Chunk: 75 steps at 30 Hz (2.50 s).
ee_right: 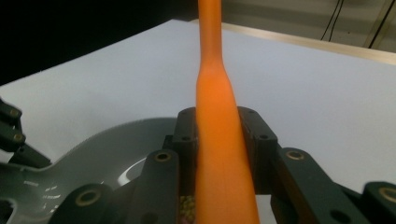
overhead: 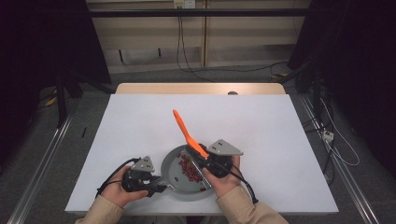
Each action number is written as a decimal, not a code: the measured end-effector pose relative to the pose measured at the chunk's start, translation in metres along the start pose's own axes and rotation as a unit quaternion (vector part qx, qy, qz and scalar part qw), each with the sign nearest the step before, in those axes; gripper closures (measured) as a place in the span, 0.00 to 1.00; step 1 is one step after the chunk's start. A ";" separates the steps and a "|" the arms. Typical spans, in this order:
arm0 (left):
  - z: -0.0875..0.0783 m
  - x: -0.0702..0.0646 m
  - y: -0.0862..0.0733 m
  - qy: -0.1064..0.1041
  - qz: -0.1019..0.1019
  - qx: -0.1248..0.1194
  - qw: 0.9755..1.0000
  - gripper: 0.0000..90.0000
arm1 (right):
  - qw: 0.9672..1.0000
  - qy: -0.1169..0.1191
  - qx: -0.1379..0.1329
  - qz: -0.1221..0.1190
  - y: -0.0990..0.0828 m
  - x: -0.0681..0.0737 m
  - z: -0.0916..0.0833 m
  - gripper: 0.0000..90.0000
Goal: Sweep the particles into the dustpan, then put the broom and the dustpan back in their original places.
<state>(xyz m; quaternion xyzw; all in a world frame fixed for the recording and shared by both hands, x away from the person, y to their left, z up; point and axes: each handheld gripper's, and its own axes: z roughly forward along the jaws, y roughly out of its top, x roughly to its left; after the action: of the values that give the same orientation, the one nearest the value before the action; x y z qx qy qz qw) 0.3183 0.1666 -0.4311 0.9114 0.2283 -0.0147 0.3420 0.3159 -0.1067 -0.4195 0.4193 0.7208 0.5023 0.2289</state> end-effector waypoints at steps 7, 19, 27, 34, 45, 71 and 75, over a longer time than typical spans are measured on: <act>0.000 0.000 0.000 0.000 -0.001 0.000 1.000 0.70 | 0.999 -0.040 -0.009 -0.004 0.005 -0.030 -0.004 0.79; -0.005 0.001 -0.001 0.001 -0.003 0.004 1.000 0.70 | 0.998 -0.060 0.019 -0.030 -0.018 -0.031 0.010 0.79; -0.003 0.001 -0.003 0.005 -0.005 -0.002 1.000 0.69 | 1.000 0.002 -0.001 -0.017 -0.012 0.001 0.010 0.79; 0.000 -0.001 -0.002 0.017 0.005 -0.003 1.000 0.67 | 1.000 -0.008 -0.013 -0.023 -0.005 -0.006 0.004 0.79; 0.003 -0.003 -0.011 0.041 0.021 -0.052 0.998 0.70 | 0.999 -0.038 -0.021 -0.006 -0.006 -0.043 -0.016 0.79; -0.025 0.045 -0.022 0.183 -0.106 -0.112 0.971 0.70 | 0.993 -0.107 -0.023 0.037 -0.012 -0.108 -0.045 0.79; -0.028 0.056 -0.026 0.210 -0.140 -0.114 0.961 0.70 | 0.992 -0.120 -0.023 0.039 -0.013 -0.117 -0.050 0.79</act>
<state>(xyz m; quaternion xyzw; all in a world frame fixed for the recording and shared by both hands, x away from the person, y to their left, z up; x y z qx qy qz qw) 0.3532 0.2242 -0.4361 0.8077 0.4205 0.1555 0.3829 0.3372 -0.2326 -0.4225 0.4987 0.6599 0.4731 0.3034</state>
